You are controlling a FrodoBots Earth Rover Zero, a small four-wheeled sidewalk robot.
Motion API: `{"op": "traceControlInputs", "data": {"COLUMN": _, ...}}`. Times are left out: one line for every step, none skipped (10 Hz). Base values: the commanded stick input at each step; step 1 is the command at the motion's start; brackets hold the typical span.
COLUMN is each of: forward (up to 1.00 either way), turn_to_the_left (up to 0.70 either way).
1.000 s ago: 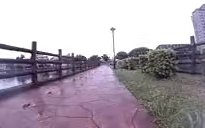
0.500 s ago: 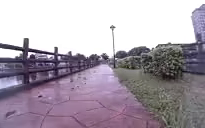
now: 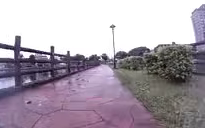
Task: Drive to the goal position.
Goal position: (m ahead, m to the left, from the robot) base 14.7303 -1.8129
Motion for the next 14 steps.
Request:
{"op": "traceControlInputs", "data": {"forward": 0.7, "turn_to_the_left": 0.0}}
{"op": "traceControlInputs", "data": {"forward": 0.7, "turn_to_the_left": 0.0}}
{"op": "traceControlInputs", "data": {"forward": 0.7, "turn_to_the_left": 0.0}}
{"op": "traceControlInputs", "data": {"forward": 0.7, "turn_to_the_left": 0.0}}
{"op": "traceControlInputs", "data": {"forward": 0.7, "turn_to_the_left": 0.0}}
{"op": "traceControlInputs", "data": {"forward": 0.7, "turn_to_the_left": 0.0}}
{"op": "traceControlInputs", "data": {"forward": 0.7, "turn_to_the_left": 0.0}}
{"op": "traceControlInputs", "data": {"forward": 0.7, "turn_to_the_left": 0.0}}
{"op": "traceControlInputs", "data": {"forward": 0.7, "turn_to_the_left": 0.0}}
{"op": "traceControlInputs", "data": {"forward": 0.7, "turn_to_the_left": 0.0}}
{"op": "traceControlInputs", "data": {"forward": 0.7, "turn_to_the_left": 0.0}}
{"op": "traceControlInputs", "data": {"forward": 0.7, "turn_to_the_left": 0.0}}
{"op": "traceControlInputs", "data": {"forward": 0.7, "turn_to_the_left": 0.0}}
{"op": "traceControlInputs", "data": {"forward": 0.7, "turn_to_the_left": 0.0}}
